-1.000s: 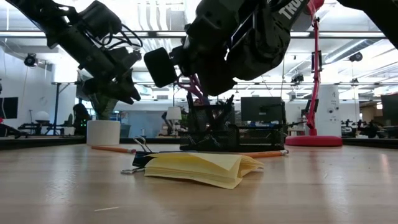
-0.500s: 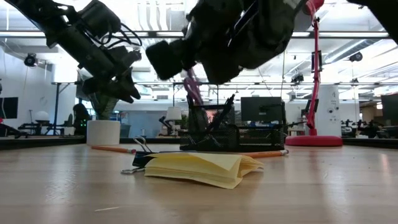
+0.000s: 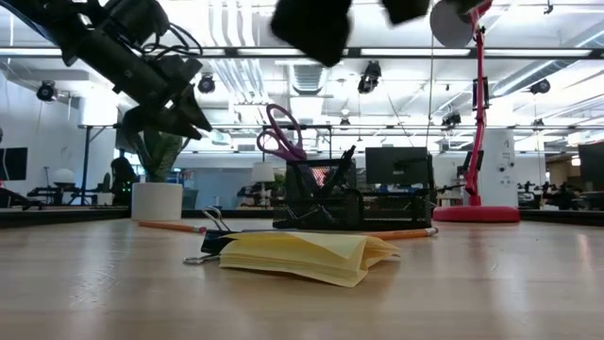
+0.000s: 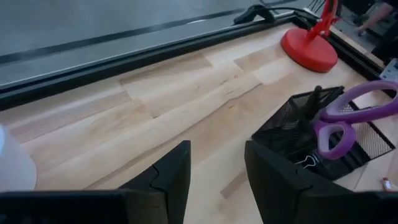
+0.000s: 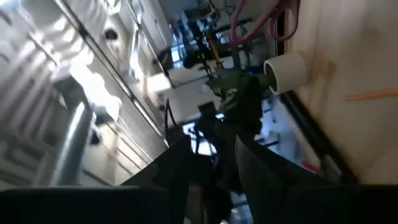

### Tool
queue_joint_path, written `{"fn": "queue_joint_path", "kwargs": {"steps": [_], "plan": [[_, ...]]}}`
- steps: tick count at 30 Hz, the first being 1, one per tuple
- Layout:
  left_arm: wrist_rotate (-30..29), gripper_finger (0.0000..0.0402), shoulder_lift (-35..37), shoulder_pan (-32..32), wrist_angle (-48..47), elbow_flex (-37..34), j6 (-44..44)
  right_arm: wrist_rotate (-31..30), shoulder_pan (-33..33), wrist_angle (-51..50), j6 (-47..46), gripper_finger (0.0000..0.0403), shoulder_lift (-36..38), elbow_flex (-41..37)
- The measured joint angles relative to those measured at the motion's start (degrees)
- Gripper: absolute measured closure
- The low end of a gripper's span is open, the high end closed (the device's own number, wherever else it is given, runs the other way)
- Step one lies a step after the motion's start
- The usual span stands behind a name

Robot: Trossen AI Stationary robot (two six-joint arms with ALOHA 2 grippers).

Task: Pick and place office supplies into organizer
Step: Put the bottom orange pencil into the black desk organizer

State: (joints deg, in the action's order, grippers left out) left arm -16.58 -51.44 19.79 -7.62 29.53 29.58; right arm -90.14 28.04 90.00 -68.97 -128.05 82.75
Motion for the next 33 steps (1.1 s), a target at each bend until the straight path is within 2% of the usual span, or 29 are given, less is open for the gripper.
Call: {"fn": "queue_joint_path", "kwargs": {"steps": [4,6,11,14,16,18,21,24,26,28,31,33], "plan": [[0.04,0.0265,0.55,-0.02,-0.18,-0.2,0.0,0.02,4.09,-0.02,4.55,0.0289,1.69,-0.27],[0.04,0.0265,0.35,-0.02,0.05,-0.29,0.0,0.04,5.45,-0.04,10.19,0.0288,2.21,-0.27],[0.07,0.0265,-1.45,-0.02,-0.07,-0.58,0.15,0.12,6.06,-0.07,33.63,0.0287,2.32,-0.31],[1.01,0.0265,-2.62,0.0,2.56,-0.21,3.21,0.25,7.08,-0.09,46.91,0.0291,2.34,-0.31],[5.43,0.0265,-1.35,0.07,2.94,1.18,3.3,0.41,8.13,-0.09,53.3,0.0295,2.34,-0.31],[6.84,0.0265,1.16,-0.63,3.79,3.15,2.8,0.43,9.34,-0.07,58.28,0.0299,2.34,-0.25],[8.97,0.0265,6.16,-3.78,5.81,4.05,-5.27,0.32,10.87,-0.07,64.88,0.0301,2.45,-0.2],[17.16,0.0265,12.31,-6.22,8.89,4.41,-15.03,0.2,11.23,-0.05,71.54,0.0299,3.53,-0.16],[22.67,0.0265,16.18,-7.33,11.85,4.42,-16.61,0.19,10.3,-0.06,80.3,0.0296,4.98,-0.06],[23.82,0.0265,19.34,-8.05,14.36,4.07,-14.12,0.23,8.84,-0.04,90.18,0.0294,6.41,0.28],[23.67,0.0265,21.96,-8.17,18.16,3.91,-5.35,0.16,7.18,-0.02,105.52,0.029,8.84,0.28],[23.61,0.0265,22.59,-8.17,19.44,3.91,0.14,0.2,6.39,-0.12,111.97,0.0287,10.19,0.13]]}}
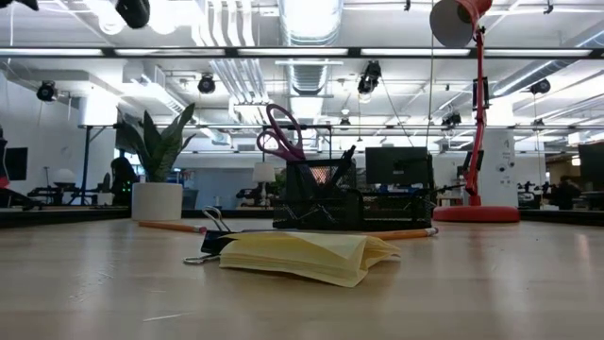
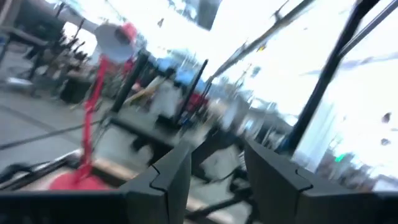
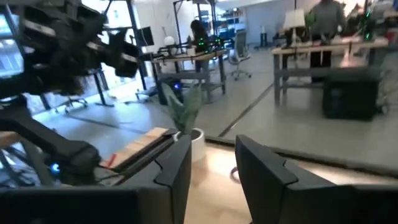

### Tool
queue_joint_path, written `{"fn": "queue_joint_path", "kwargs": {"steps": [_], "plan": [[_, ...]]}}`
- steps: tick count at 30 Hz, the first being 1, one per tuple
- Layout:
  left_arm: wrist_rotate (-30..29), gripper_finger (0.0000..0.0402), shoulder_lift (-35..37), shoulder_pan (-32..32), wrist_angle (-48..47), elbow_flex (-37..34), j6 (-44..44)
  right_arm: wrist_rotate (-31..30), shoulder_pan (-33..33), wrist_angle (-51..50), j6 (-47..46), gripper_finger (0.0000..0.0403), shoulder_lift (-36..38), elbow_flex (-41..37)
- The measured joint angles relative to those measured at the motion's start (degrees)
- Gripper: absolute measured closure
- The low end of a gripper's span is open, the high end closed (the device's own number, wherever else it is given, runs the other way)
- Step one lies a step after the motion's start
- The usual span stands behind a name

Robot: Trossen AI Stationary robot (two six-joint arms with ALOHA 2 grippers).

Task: Pick and place office supplies into organizer
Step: Put the bottom orange pencil into the black desk organizer

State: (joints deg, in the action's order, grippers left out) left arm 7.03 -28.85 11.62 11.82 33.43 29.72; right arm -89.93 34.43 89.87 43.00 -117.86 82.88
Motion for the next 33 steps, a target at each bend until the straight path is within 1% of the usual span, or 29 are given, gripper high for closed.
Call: {"fn": "queue_joint_path", "kwargs": {"steps": [3,6,8,10,13,14,16,18,19,21,22,23,25,28,29,31,33], "plan": [[-0.01,0.0265,0.44,-0.05,2.76,0.0,1.09,0.0,-0.9,-5.04,0.96,0.0283,1.91,-1.16],[0.01,0.0265,0.49,-0.07,7.19,-0.15,1.57,-0.12,-1.47,-16.7,0.88,0.028,2.53,-1.33],[0.18,0.0265,0.28,-0.11,12.67,-0.15,1.59,-0.08,-1.92,-29.23,1.93,0.028,2.55,0.06],[0.22,0.0265,-0.08,-0.11,17.36,-0.15,1.48,-0.03,-2.66,-46.43,1.93,0.028,2.61,2.57],[0.22,0.0265,-0.5,-0.11,21.51,-0.13,1.53,-0.02,-4.5,-73.32,-1.51,0.028,2.66,6.59],[0.22,0.0265,-0.45,-0.11,21.79,-0.13,1.53,-0.03,-5.09,-80.75,-4.02,0.028,2.66,7.64],[0.22,0.0265,-0.13,-0.11,21.65,-0.15,1.53,-0.04,-6.08,-91.26,-11.04,0.028,2.66,9.56],[0.22,0.0265,-0.21,-0.11,21.75,-0.15,1.53,0.45,-6.59,-96.31,-17.04,0.0281,3.32,11.35],[0.22,0.0265,-0.3,-0.11,21.81,-0.15,1.5,2.15,-6.87,-97.2,-19.68,0.0283,4.07,12.41],[0.22,0.0265,-0.3,-0.11,21.63,-0.15,1.48,9.02,-7.54,-99.16,-25.5,0.0292,6.15,15.13],[0.22,0.0265,-0.31,-0.11,21.65,-0.15,1.48,12.7,-8.13,-102.36,-29.01,0.0297,7.17,17.19],[0.17,0.0265,-0.47,-0.11,21.7,-0.15,1.47,16.97,-8.91,-108.43,-33.47,0.0302,7.65,20.02],[-0.04,0.0265,-0.72,-0.11,21.78,-0.15,1.44,29.13,-11.31,-125.97,-43.0,0.031,7.52,27.45],[-0.06,0.0265,-1.26,-0.11,21.7,0.06,0.63,46.72,-16.56,-151.3,-48.92,0.0319,4.49,37.87],[-0.06,0.0265,-1.53,-0.11,21.69,0.17,-0.28,51.71,-18.64,-158.85,-50.76,0.0322,3.33,40.83],[-0.07,0.0265,-1.92,-0.09,21.54,0.16,-2.06,60.2,-22.66,-170.07,-55.76,0.0328,1.74,46.07],[-0.07,0.0265,-1.86,-0.09,19.32,-0.02,-4.3,66.34,-26.11,-177.7,-58.33,0.0333,1.04,49.45]]}}
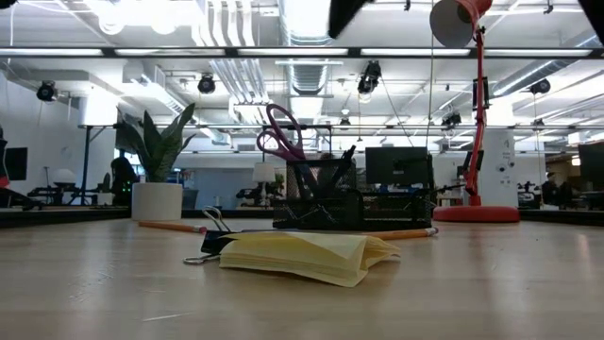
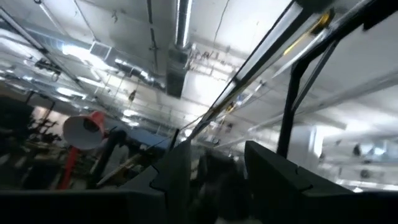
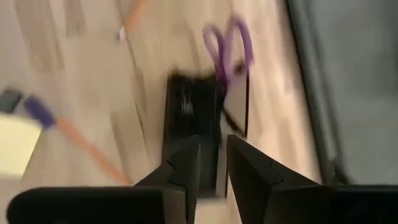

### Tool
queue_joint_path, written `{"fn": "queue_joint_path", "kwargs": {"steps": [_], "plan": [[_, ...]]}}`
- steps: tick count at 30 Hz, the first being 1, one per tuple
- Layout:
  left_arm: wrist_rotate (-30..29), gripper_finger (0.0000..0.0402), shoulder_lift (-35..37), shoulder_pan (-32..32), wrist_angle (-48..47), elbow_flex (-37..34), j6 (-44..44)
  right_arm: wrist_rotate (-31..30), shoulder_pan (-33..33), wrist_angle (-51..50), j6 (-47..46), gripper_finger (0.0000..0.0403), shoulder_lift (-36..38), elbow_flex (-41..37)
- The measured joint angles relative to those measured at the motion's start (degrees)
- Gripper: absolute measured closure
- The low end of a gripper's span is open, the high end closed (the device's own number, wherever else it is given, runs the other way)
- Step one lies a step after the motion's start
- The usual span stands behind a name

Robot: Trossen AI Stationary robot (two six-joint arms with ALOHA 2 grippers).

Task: Pick and place office supplies into organizer
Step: Put the bottom orange pencil into the black desk organizer

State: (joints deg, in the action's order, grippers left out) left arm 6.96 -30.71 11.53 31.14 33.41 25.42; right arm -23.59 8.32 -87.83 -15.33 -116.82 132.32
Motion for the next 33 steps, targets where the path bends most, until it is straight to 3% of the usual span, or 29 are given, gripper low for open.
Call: {"fn": "queue_joint_path", "kwargs": {"steps": [6,10,14,17,22,26,29,33], "plan": [[-0.02,0.0265,0.45,0.0,-17.15,-0.04,-5.97,16.06,-1.91,-2.09,6.89,0.0333,-0.32,0.83],[0.04,0.0265,0.47,0.0,-26.89,-0.04,-6.61,15.49,0.99,-2.19,20.42,0.0328,0.11,-2.12],[0.36,0.0265,-0.33,-0.02,-32.04,-0.04,-6.47,10.85,2.78,-2.14,31.85,0.0321,-0.33,-6.82],[2.58,0.0265,-0.46,-0.02,-33.37,-0.02,-6.3,12.76,2.26,-2.09,33.42,0.0319,-0.32,-9.99],[6.73,0.0265,-0.17,-0.44,-37.88,-0.93,-3.42,24.45,0.09,1.45,35.68,0.0328,-0.3,-17.58],[7.32,0.0265,1.17,-1.29,-46.03,-1.8,-3.31,25.45,0.12,6.25,40.26,0.0329,-0.3,-24.75],[7.39,0.0265,1.24,-1.96,-51.17,-2.03,-3.31,29.53,0.35,9.51,39.7,0.0321,-0.3,-29.78],[7.41,0.0265,1.21,-3.3,-50.88,-3.5,-3.33,31.18,2.08,14.5,36.54,0.0308,-0.3,-35.72]]}}
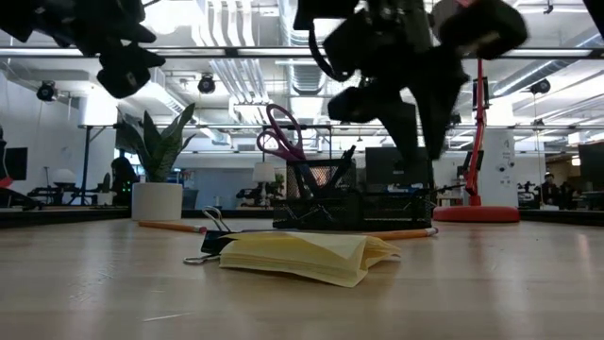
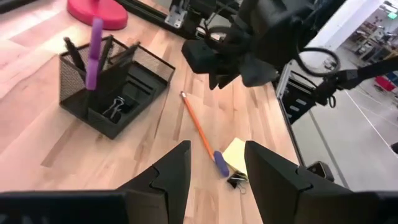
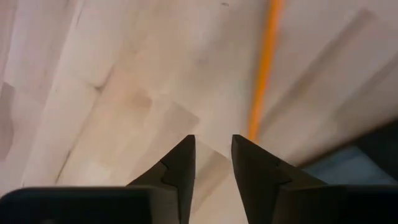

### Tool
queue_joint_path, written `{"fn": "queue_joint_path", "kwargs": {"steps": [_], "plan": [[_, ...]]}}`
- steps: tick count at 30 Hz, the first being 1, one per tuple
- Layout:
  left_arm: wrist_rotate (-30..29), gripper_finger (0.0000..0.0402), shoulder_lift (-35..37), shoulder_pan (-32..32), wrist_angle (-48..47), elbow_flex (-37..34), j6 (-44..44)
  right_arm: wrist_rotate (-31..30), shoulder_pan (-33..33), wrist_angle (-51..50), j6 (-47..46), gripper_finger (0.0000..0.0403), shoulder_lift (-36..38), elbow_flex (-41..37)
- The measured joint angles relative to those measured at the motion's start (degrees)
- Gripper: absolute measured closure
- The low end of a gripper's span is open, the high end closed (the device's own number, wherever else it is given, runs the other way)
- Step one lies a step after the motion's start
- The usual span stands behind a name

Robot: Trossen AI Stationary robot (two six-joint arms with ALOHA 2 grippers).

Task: Pick and place office supplies into organizer
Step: Put the bottom orange pencil into the black desk organizer

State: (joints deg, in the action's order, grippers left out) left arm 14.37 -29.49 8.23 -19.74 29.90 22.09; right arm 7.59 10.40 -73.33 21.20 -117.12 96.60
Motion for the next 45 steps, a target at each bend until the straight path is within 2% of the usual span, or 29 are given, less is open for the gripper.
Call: {"fn": "queue_joint_path", "kwargs": {"steps": [5,10,21,33,45], "plan": [[0.01,0.0265,0.83,-0.88,2.46,-2.93,0.03,-0.32,2.35,7.52,-1.28,0.0292,0.11,-6.04],[-0.04,0.0265,1.13,-0.94,4.73,-5.28,0.08,-6.13,1.85,13.2,-5.69,0.0282,0.11,-9.63],[-0.88,0.0265,0.39,-0.94,8.53,-6.59,0.26,-6.64,-0.13,15.22,-6.24,0.0273,0.15,-15.57],[-1.38,0.0265,0.37,-0.92,9.11,-6.57,3.04,-9.22,-0.49,17.21,-5.71,0.0273,2.32,-14.55],[-2.25,0.0265,0.22,-0.92,8.96,-6.57,3.08,-10.59,-3.07,21.62,-3.11,0.0283,2.54,-22.02]]}}
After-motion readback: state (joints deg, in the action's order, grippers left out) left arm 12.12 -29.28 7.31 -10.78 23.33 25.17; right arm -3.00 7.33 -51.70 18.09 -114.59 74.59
